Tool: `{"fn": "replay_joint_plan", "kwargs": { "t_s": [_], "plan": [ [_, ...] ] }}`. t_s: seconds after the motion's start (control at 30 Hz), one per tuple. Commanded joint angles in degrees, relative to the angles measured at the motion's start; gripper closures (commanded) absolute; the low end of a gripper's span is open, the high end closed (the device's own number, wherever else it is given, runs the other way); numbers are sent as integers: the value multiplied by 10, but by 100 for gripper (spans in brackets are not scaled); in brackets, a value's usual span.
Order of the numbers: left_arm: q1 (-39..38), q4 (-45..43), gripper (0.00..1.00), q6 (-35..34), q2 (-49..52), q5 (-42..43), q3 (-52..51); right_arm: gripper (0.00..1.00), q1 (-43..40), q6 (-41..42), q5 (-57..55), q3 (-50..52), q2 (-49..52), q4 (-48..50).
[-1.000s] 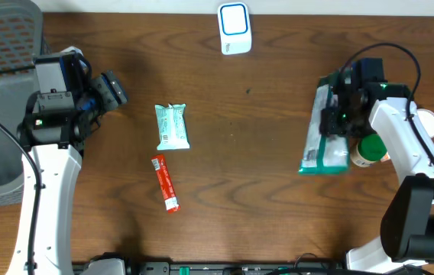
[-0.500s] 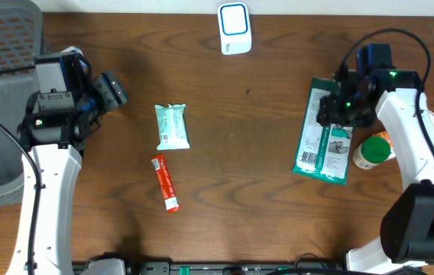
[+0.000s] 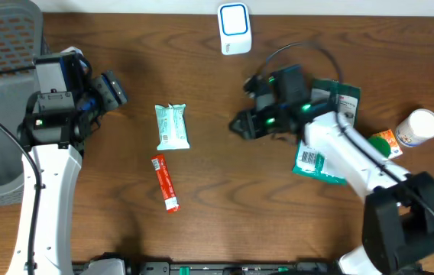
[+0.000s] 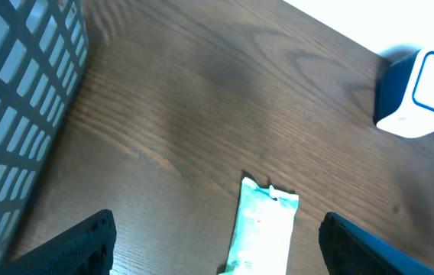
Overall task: Scan the item barcode
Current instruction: 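Move the right gripper over the white wipes pack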
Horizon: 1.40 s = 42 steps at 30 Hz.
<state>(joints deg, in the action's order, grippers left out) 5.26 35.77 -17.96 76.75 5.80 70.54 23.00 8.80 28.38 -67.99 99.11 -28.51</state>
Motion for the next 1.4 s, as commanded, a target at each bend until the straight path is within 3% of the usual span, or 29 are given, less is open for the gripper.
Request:
{"fn": "replay_joint_plan", "kwargs": {
  "t_s": [0.0,0.03,0.07,0.1,0.2,0.27,0.3,0.5,0.93,1.2,1.37],
  "plan": [
    [2,-3,16,3,3,-4,6,41,55,55,-58,21,-5,30],
    [2,-1,16,3,3,-4,6,40,63,54,-63,21,-5,30],
    [2,10,2,3,3,-1,6,39,68,51,-63,21,-5,30],
    [2,26,2,3,3,5,6,39,69,47,-63,21,-5,30],
    [-10,43,47,-6,6,47,-13,39,66,44,-63,21,-5,28],
    [-19,96,70,-6,7,7,-20,38,62,44,-64,21,-5,26],
    [-18,113,77,-6,7,-11,-20,38,62,44,-65,21,-5,24],
    [-9,166,81,-5,-26,-141,-20,38,62,40,-65,21,-5,24],
    [105,207,81,-22,-90,-168,-20,38,62,38,-65,21,-5,19],
    [116,203,81,-33,-89,-133,-20,38,62,38,-65,21,-5,19],
    [90,183,82,3,-82,29,-20,27,62,39,-65,21,-5,19]
  ]
}}
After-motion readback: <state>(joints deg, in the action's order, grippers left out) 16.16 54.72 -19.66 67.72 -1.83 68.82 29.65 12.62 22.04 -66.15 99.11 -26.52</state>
